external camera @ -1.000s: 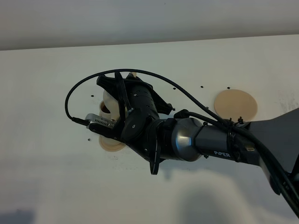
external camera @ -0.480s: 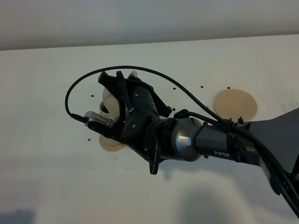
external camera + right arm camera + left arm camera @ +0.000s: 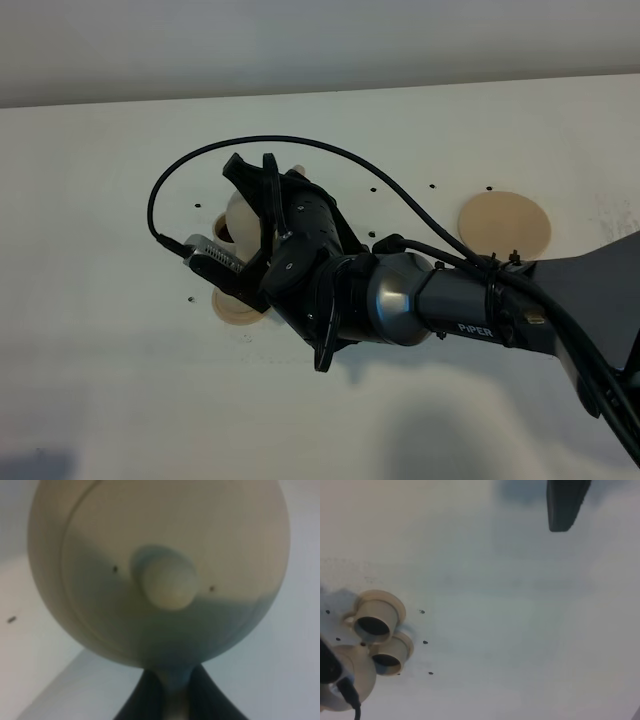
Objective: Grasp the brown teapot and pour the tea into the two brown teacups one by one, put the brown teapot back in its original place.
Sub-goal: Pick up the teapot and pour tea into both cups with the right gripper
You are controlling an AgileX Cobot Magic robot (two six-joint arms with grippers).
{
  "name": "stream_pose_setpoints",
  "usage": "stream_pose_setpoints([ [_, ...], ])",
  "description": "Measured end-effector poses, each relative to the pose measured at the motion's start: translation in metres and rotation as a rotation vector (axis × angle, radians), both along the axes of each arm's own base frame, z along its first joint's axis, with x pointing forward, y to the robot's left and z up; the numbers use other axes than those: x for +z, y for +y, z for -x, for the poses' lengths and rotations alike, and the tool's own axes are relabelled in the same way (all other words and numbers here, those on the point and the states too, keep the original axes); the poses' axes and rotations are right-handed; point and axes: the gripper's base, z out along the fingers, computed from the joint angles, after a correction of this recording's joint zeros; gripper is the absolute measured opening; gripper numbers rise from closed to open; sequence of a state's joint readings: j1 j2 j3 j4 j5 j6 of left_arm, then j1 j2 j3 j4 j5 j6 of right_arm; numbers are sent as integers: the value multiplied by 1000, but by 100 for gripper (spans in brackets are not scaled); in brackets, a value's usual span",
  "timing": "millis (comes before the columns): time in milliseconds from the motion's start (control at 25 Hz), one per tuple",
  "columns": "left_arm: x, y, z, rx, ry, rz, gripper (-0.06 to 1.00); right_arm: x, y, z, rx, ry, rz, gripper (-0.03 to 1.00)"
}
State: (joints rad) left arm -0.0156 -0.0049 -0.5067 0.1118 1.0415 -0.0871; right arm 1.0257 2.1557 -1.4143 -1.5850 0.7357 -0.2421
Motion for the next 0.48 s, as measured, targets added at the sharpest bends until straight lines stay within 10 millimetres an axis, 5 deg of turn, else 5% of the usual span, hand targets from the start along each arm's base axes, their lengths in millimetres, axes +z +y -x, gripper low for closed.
stream_pose_setpoints([
  [480, 0, 0, 0, 0, 0, 0, 61, 5, -5, 2, -149, 65, -194, 13],
])
